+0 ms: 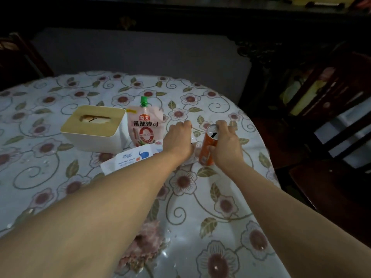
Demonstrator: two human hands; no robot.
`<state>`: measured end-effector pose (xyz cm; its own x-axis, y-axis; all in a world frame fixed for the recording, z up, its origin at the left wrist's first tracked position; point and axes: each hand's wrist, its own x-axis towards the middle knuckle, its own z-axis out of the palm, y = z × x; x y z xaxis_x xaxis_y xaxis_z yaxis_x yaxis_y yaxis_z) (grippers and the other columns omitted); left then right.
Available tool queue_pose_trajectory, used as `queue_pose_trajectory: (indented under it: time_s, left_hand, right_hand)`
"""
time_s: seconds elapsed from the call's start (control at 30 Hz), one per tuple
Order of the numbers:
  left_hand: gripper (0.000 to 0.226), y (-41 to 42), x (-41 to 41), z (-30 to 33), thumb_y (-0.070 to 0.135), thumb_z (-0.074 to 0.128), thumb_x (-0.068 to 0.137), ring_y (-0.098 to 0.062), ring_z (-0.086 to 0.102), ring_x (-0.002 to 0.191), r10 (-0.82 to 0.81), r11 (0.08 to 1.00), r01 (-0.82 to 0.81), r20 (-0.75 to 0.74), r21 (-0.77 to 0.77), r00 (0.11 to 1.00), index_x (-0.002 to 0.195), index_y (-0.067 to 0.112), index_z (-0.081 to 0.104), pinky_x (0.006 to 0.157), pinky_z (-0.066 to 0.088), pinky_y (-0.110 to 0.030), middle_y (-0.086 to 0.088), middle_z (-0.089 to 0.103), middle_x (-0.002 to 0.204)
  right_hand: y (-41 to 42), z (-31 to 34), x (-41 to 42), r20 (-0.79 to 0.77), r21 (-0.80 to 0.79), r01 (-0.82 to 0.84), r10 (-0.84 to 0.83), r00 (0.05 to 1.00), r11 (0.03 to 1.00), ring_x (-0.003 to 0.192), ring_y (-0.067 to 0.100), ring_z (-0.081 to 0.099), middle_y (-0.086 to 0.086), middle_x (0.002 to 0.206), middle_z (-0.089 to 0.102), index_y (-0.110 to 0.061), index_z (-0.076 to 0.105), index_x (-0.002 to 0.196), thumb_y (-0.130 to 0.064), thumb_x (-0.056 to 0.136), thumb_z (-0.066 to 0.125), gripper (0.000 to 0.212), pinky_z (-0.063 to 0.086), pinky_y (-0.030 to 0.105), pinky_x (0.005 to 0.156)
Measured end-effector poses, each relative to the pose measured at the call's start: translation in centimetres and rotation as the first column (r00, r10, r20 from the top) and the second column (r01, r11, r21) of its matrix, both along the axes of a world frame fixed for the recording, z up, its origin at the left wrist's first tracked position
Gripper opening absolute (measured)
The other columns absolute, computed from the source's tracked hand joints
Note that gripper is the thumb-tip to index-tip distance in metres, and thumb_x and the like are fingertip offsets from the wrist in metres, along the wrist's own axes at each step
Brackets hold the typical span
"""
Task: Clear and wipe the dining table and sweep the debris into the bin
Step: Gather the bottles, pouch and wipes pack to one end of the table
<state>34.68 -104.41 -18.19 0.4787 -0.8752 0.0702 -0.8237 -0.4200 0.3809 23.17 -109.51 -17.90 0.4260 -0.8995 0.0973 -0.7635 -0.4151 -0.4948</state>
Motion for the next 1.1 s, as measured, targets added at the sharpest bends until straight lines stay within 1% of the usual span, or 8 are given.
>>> queue_pose_trajectory:
  time_s: [0.2,0.4,0.53,0.67,0.8,0.87,0.97,1.1]
  left_hand:
    - [0.042,0.1,0.3,-0.5,0.007,0.061,0.084,-0.034,0.052,0.109,-0.021,0.999,0.021,-0.003,0.035,1.0,0.122,0.007,0.043,0.073,0.037,-0.036,-0.017,0.054,0.117]
    - [0.08,2.5,0.1,1.0,0.006,0.065,0.079,-0.035,0.039,0.125,-0.052,0.992,0.059,-0.062,0.115,0.997,0.143,0.015,0.019,0.094,0.043,-0.045,-0.017,0.037,0.138]
    - [0.079,6.2,-0.7,2.3,0.011,0.071,0.076,-0.032,0.035,0.128,-0.052,0.995,0.057,-0.054,0.082,0.997,0.14,0.012,0.025,0.098,0.041,-0.046,-0.013,0.036,0.138]
    - [0.072,10.5,-2.6,2.8,0.017,0.074,0.073,-0.03,0.038,0.123,-0.077,0.992,0.087,-0.106,0.093,0.991,0.131,0.01,0.032,0.092,0.043,-0.046,-0.011,0.04,0.131]
    - [0.066,14.0,-4.6,2.1,0.008,0.065,0.076,-0.03,0.039,0.123,-0.139,0.974,0.154,-0.101,0.166,0.985,0.133,0.009,0.031,0.093,0.044,-0.043,-0.012,0.041,0.133]
    - [0.069,16.0,-5.6,1.6,0.007,0.064,0.076,-0.029,0.036,0.127,-0.148,0.964,0.168,-0.105,0.206,0.983,0.135,0.01,0.029,0.096,0.041,-0.042,-0.011,0.037,0.138]
    - [0.07,17.9,-6.3,0.8,0.01,0.064,0.077,-0.027,0.031,0.133,-0.151,0.95,0.179,-0.127,0.254,0.98,0.137,0.01,0.028,0.102,0.038,-0.043,-0.008,0.031,0.144]
    - [0.07,20.4,-5.8,0.4,0.015,0.063,0.078,-0.027,0.029,0.134,-0.164,0.93,0.198,-0.131,0.31,0.978,0.139,0.009,0.028,0.103,0.037,-0.045,-0.007,0.03,0.145]
  right_hand:
    - [-0.1,-1.8,0.7,-0.045,0.03,-0.103,0.104,0.994,0.994,0.117,0.034,0.047,0.018,0.131,0.04,-0.021,0.019,0.144,-0.012,0.081,0.067,0.081,0.044,0.04,0.089]
    - [1.7,-0.2,-0.7,0.011,0.069,-0.06,0.059,0.998,0.996,0.126,0.032,0.037,0.017,0.139,0.031,-0.02,0.003,0.149,-0.013,0.078,0.068,0.097,0.038,0.039,0.099]
    - [5.2,0.9,-3.8,-0.029,0.08,-0.021,0.023,0.999,0.997,0.124,0.032,0.04,0.016,0.14,0.03,-0.014,0.014,0.146,-0.014,0.078,0.071,0.088,0.04,0.038,0.097]
    - [10.2,1.3,-6.9,-0.264,0.214,-0.035,0.092,0.96,0.976,0.117,0.033,0.046,0.016,0.134,0.033,-0.009,0.035,0.133,-0.025,0.079,0.07,0.066,0.042,0.035,0.092]
    - [15.1,0.6,-8.6,-0.456,0.45,-0.086,0.311,0.834,0.889,0.124,0.03,0.043,0.016,0.139,0.036,-0.009,0.033,0.137,-0.036,0.072,0.076,0.083,0.041,0.035,0.098]
    - [17.8,-0.2,-9.2,-0.499,0.529,-0.049,0.357,0.79,0.847,0.122,0.029,0.046,0.013,0.137,0.042,-0.009,0.03,0.138,-0.036,0.066,0.081,0.092,0.044,0.034,0.093]
    - [20.5,-1.6,-9.8,-0.533,0.523,-0.022,0.347,0.772,0.852,0.115,0.027,0.052,0.013,0.128,0.049,-0.006,0.034,0.131,-0.037,0.06,0.084,0.093,0.045,0.03,0.082]
    - [22.5,-2.2,-10.2,-0.569,0.48,-0.02,0.328,0.754,0.877,0.114,0.026,0.053,0.011,0.126,0.049,-0.009,0.038,0.128,-0.039,0.061,0.082,0.085,0.049,0.029,0.083]
